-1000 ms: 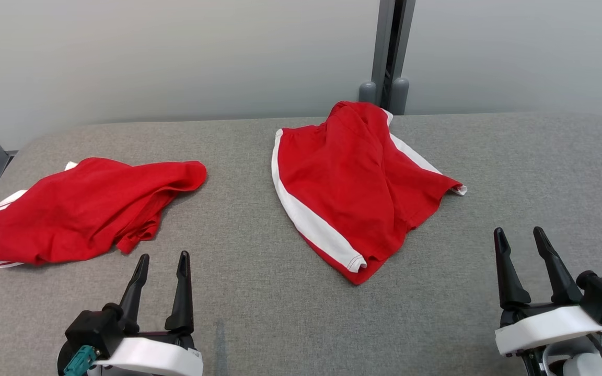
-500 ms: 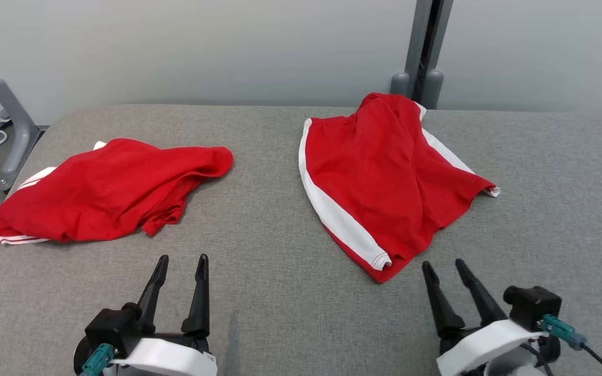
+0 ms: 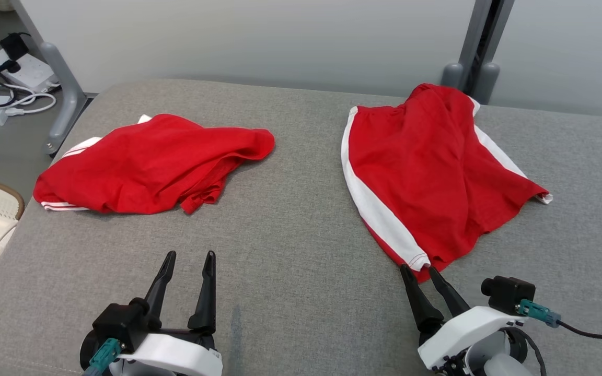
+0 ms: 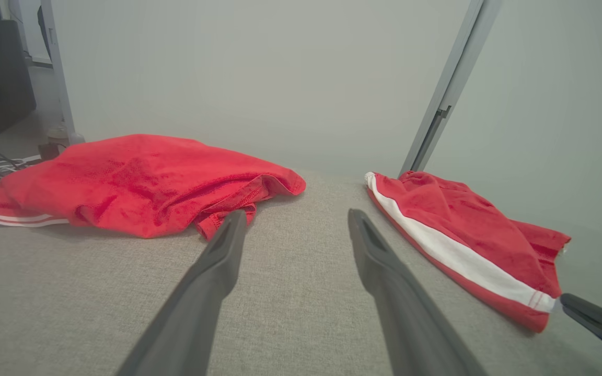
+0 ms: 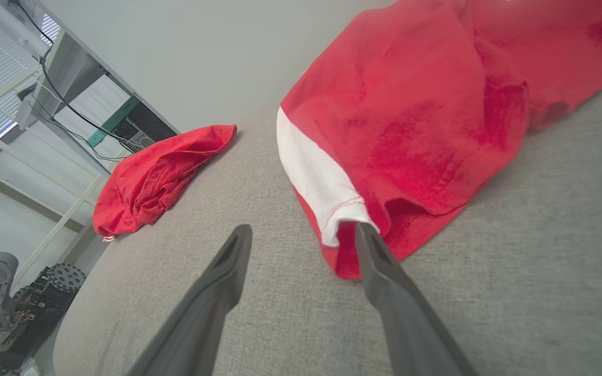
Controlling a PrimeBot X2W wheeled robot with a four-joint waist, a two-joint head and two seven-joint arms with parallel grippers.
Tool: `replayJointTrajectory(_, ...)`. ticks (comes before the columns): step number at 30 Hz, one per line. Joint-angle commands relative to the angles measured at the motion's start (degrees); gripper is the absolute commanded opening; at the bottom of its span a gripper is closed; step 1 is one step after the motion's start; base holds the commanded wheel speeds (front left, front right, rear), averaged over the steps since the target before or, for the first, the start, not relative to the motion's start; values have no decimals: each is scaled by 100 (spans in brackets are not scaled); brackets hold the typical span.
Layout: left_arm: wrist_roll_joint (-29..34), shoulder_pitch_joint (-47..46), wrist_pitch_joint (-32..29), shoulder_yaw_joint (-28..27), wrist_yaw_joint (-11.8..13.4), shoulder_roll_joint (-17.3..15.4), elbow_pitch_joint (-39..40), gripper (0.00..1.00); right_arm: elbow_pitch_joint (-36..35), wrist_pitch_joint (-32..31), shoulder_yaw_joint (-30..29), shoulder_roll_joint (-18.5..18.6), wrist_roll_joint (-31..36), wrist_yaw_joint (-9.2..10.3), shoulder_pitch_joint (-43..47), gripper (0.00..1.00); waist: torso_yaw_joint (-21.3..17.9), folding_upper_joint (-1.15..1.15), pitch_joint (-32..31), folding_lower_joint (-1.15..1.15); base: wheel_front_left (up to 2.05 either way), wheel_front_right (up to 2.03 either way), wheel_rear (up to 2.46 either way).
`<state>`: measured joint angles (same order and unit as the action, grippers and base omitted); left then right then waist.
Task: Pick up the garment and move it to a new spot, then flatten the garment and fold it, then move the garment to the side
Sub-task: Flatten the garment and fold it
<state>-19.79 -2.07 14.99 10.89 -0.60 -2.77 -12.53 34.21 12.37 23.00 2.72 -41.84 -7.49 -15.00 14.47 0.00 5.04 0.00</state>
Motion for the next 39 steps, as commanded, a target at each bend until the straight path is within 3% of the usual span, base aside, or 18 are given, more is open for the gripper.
replayJointTrajectory(1,-27,-89,22,-3,20,-22,-9,100,49,36,13,36,-52,0,-57,100,67,0,32,0,0,0,0)
replayJointTrajectory(10,-61,-161,22,50,58,-22,22,100,550,150,102,39,-393,0,-467,100,245,0,194,0,0,0,0)
replayJointTrajectory(11,-60,-173,22,58,66,-20,24,100,589,173,94,38,-424,0,-508,85,252,0,207,0,0,0,0)
replayJointTrajectory(12,-62,-183,22,64,69,-20,24,100,630,193,96,37,-438,0,-541,37,255,0,216,0,0,0,0)
replayJointTrajectory(13,-64,-189,22,66,79,-21,25,100,667,203,104,37,-415,0,-575,0,252,0,221,0,0,0,0)
replayJointTrajectory(19,-37,-156,22,15,104,-20,5,100,662,265,430,56,-259,0,-652,0,76,0,143,0,0,0,0)
replayJointTrajectory(23,-11,-92,22,-82,92,-23,7,100,479,103,958,284,-179,0,-459,0,-263,0,42,0,0,0,0)
replayJointTrajectory(31,-89,-184,22,-123,78,-23,33,100,-472,-536,1741,1443,-364,1,36,0,-1039,0,-78,0,0,0,0)
replayJointTrajectory(39,-137,-221,22,-13,104,-22,26,100,-1332,-1025,1704,2608,-782,1,458,0,-1481,0,-88,0,0,0,0)
